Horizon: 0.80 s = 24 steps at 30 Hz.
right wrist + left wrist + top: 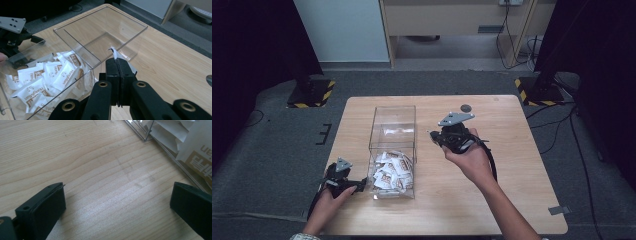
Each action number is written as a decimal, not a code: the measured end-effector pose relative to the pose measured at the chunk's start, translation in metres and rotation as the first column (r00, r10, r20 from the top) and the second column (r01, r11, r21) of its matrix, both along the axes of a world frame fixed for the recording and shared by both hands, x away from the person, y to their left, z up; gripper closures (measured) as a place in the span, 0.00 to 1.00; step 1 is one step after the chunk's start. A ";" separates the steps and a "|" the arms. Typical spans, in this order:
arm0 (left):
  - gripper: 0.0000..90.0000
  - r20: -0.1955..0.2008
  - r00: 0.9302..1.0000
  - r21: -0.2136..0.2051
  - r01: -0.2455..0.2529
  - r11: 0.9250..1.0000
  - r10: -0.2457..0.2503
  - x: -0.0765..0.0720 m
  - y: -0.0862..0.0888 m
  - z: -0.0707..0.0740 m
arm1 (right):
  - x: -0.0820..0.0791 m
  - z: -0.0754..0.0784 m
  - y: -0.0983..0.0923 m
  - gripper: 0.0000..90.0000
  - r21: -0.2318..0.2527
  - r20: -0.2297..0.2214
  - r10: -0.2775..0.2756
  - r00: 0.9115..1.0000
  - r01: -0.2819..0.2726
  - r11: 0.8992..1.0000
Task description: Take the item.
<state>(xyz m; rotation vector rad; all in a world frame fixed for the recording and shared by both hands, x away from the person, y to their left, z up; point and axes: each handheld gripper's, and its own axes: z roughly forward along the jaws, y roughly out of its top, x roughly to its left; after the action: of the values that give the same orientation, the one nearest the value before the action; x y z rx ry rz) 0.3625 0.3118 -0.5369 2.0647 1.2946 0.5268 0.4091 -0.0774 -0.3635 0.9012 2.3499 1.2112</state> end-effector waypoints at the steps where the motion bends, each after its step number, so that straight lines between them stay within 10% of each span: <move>1: 0.00 0.000 1.000 0.000 0.000 1.000 0.000 0.000 0.000 0.000 | 0.001 0.001 -0.002 0.99 0.010 -0.002 -0.008 1.000 0.008 1.000; 24: 0.00 0.000 1.000 0.000 0.000 1.000 0.000 0.000 0.000 0.000 | 0.018 0.003 -0.034 0.99 0.001 0.005 -0.097 0.995 0.097 0.995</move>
<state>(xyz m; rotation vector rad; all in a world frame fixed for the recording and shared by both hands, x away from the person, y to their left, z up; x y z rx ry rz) 0.3625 0.3118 -0.5369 2.0650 1.2946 0.5268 0.4275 -0.1113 -0.3608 0.9994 2.2731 1.1746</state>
